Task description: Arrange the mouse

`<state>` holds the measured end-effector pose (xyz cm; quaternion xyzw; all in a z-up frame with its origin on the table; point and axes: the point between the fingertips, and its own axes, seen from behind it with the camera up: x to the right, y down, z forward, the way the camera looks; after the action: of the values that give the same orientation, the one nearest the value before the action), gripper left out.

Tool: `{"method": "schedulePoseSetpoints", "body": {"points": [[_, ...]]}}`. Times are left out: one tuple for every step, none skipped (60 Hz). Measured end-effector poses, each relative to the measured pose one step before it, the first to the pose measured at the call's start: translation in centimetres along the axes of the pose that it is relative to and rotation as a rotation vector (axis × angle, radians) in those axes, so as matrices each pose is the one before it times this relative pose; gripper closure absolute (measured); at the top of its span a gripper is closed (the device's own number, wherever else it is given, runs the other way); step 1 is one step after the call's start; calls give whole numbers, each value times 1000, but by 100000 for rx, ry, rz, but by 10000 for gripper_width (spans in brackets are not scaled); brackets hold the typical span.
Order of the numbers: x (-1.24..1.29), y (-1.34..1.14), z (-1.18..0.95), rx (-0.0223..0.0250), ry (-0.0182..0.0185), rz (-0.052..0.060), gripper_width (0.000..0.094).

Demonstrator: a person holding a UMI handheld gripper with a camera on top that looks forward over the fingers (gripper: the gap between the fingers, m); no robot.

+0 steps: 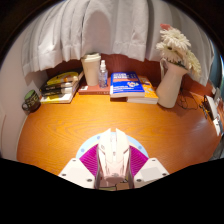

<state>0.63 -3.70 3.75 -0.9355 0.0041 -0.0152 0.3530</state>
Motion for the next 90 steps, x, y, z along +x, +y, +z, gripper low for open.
{"method": "schedulePoseSetpoints", "body": {"points": [[-60,736,366,-1165,187,-381,552],[-41,683,324,-1190,182,-161,551],[-48,642,265,-1179,102,-140,551],[-82,564,237,-1008,1,-209,550],[-85,462,208,-699,-130,-141,551],[-37,399,178,-429,-151,-2,551],[18,298,217,-529,-155,-45,551],[-133,454,281,-87,-139,139,549],[-16,367,205,-447,80,-99,548],[1,385,212,-514,62,-140,547],[-18,434,237,-599,129,-49,545],[-22,-117,-274,82,60,413,543],[10,-209,244,2618,49,926,546],[122,196,-91,-1107,-103,93,546],[2,2,-5,-41,-154,413,540],[48,-131,-27,669,92,558,523],[-27,69,58,76,-63,478,521],[-4,31,-3,-102,-136,489,503],[18,-102,-9,473,-55,476,498],[-37,-21,43,339,-179,333,477],[-48,-19,14,238,-235,173,464],[-1,-136,-177,65,33,-12,452],[-8,91,159,206,-275,100,441],[-26,18,-9,-140,-83,5,431],[-27,-7,17,-65,-209,23,418],[-25,65,20,-391,-221,85,408],[-42,64,0,-442,-360,203,398],[-47,27,-1,-321,-408,132,377],[28,63,-32,-492,-161,-8,341],[70,38,-164,-663,-63,-8,285],[60,70,-145,-551,5,58,220],[159,5,-204,-380,206,25,154],[207,-51,-288,-34,407,79,93],[111,-119,-462,353,154,69,57],[81,-162,-456,580,-74,97,64],[212,-223,-500,849,392,222,68],[116,-219,-534,986,37,256,70],[88,-217,-622,937,-19,264,73],[110,-215,-675,984,-44,140,73],[138,-295,-568,866,-81,156,72],[66,-166,-672,856,-150,284,73],[-3,-68,-734,650,-305,405,74],[21,-35,-773,413,-450,278,77],[-50,-72,-755,481,-558,395,79],[-19,-113,-797,647,-643,439,76],[-18,-152,-812,819,-600,367,78],[31,-140,-833,868,-507,248,78],[29,-150,-803,896,-480,114,78],[-58,-126,-816,629,-267,-3,77],[99,-18,-855,689,-721,-170,80],[17,10,-815,402,-477,-106,82],[41,17,-836,287,-407,22,85],[24,-1,-841,479,-455,79,85],[0,-15,-866,621,-562,54,86],[-49,-11,-829,599,-647,1,86],[-100,-24,-821,495,-546,-55,86],[-49,7,-833,549,-506,29,86],[145,-5,-838,642,-579,88,86],[102,-7,-803,685,-296,233,85],[86,-31,-817,748,-281,177,87],[75,-50,-791,800,-243,49,86],[65,-83,-740,910,-214,-73,87],[75,-110,-686,942,-178,-111,86],[125,-77,-656,843,-46,-150,87],[148,-35,-629,704,72,-191,87],[24,-19,-588,563,255,-72,87],[120,-98,-553,676,19,-191,89],[168,-121,-581,758,-176,-186,89],[117,-104,-510,763,-75,-152,87],[63,-115,-449,728,-49,-251,88],[56,-85,-439,598,-149,-268,87],[67,-104,-433,568,-224,-110,88],[90,-85,-408,506,-79,24,89],[148,-105,-396,502,110,22,88],[149,-119,-381,576,190,-63,89],[167,-138,-344,666,182,-173,89],[18,-115,-200,730,247,-128,89],[106,-129,-283,586,14,-87,90],[230,-76,-356,412,-80,-125,89],[124,-36,-230,302,67,-130,88],[85,-6,-198,170,23,-70,88],[61,1,-185,72,-84,-17,89],[86,-3,-168,70,-55,-73,90],[76,-20,-148,135,51,-155,89],[77,-7,-139,129,66,-204,89],[55,23,-126,114,73,-207,88],[61,44,-124,44,55,-114,88],[-36,4,-75,110,55,-47,88],[-14,31,-89,-84,-153,-121,88],[-73,50,-83,-96,-311,-138,88]]}}
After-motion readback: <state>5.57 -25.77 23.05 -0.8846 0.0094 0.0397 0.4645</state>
